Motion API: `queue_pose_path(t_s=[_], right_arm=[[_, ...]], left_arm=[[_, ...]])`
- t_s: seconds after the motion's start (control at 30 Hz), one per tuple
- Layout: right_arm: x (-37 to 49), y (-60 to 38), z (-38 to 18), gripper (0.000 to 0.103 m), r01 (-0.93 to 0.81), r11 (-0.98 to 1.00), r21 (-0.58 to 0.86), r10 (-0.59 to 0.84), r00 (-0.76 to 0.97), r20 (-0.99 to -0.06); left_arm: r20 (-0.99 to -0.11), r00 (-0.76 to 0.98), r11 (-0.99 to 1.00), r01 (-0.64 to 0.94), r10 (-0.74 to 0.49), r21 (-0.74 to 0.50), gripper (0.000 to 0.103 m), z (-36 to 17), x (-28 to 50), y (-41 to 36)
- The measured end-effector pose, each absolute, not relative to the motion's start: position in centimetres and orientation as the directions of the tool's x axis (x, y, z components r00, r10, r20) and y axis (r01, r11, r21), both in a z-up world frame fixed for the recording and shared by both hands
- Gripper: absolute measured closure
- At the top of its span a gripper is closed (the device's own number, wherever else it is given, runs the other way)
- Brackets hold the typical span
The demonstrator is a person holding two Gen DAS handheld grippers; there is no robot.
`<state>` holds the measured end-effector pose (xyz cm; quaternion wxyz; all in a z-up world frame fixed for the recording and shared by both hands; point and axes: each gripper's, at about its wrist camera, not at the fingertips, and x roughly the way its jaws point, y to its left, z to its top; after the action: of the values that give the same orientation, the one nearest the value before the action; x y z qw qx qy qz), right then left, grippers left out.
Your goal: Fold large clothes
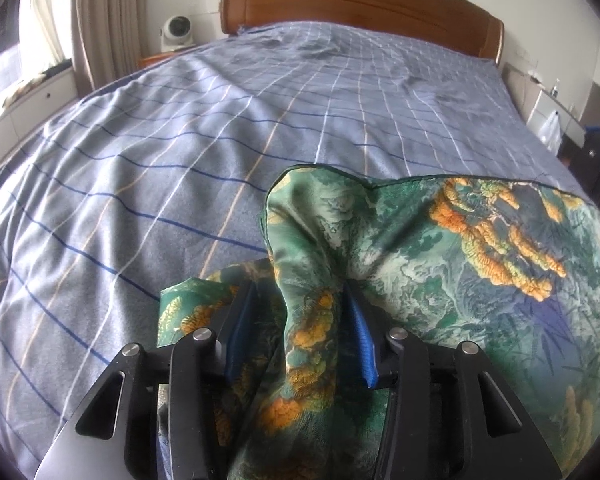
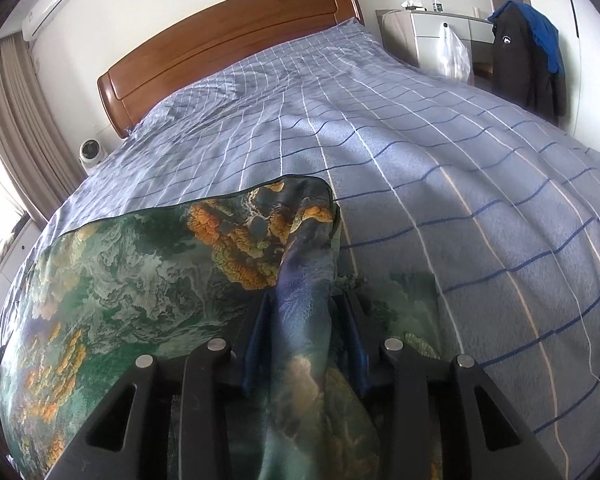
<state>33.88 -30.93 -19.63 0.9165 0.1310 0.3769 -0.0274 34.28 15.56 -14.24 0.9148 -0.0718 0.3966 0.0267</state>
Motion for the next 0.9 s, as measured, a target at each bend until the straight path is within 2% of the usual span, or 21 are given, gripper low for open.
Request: queue_pose_path(t_s=[0.27,0.37,0.4,0.43,0.47,0.5,0.53,0.63,0.7,0.8,0.9], right_arm=[[33.7,-31.2,-19.9,0.063,0.146,0.959,0.244,0.063,0.727,-0.683],[33.7,-31.3,-19.8,0.058,0.142,0.955,0.259,0.077,0.727,-0.682],[33.7,-31.3,-19.6,0.053,0.141,0.954,0.264,0.084,0.721,-0.688],[33.6,-31.4,-19.1,0.043,0.142,0.954,0.265,0.087,0.714,-0.695],[33.3,-31.6,-18.4,0.036,0.149,0.952,0.268,0.084,0.715,-0.694],[32.4,-32.2,-17.2,0.021,0.161,0.946,0.283,0.079,0.729,-0.680],[31.3,-32.8,-16.1,0.012,0.169,0.940,0.297,0.074,0.748,-0.660],[27.0,-35.2,-13.0,0.010,0.172,0.932,0.319,0.054,0.804,-0.593],[23.9,-36.7,-12.1,0.009,0.177,0.934,0.310,0.040,0.810,-0.585],[18.4,-38.0,-12.9,0.007,0.193,0.936,0.294,0.030,0.789,-0.613],[14.5,-37.7,-15.6,0.007,0.161,0.923,0.351,0.119,0.746,-0.656]], left_arm=[[-0.724,0.689,0.990,-0.117,0.027,-0.074,0.052,-14.3,34.2,15.3],[-0.727,0.684,0.989,-0.138,0.060,-0.048,0.041,-14.1,34.2,15.2],[-0.733,0.677,0.988,-0.145,0.066,-0.045,0.032,-13.9,34.2,15.3],[-0.743,0.667,0.989,-0.144,0.063,-0.045,0.024,-13.6,34.2,15.4],[-0.763,0.645,0.990,-0.131,0.048,-0.049,0.021,-13.1,34.2,15.7],[-0.773,0.634,0.992,-0.115,0.032,-0.054,0.016,-12.3,33.9,16.1],[-0.770,0.637,0.993,-0.104,0.019,-0.061,0.016,-11.8,33.5,16.4],[-0.744,0.668,0.996,-0.058,-0.016,-0.073,0.013,-9.6,29.6,17.2],[-0.740,0.672,0.997,-0.032,-0.027,-0.065,0.010,-8.9,26.6,17.3],[-0.742,0.670,1.000,0.020,-0.027,-0.019,0.005,-8.8,21.9,16.4],[-0.748,0.664,1.000,0.014,0.007,0.022,0.005,-9.4,18.8,16.0]])
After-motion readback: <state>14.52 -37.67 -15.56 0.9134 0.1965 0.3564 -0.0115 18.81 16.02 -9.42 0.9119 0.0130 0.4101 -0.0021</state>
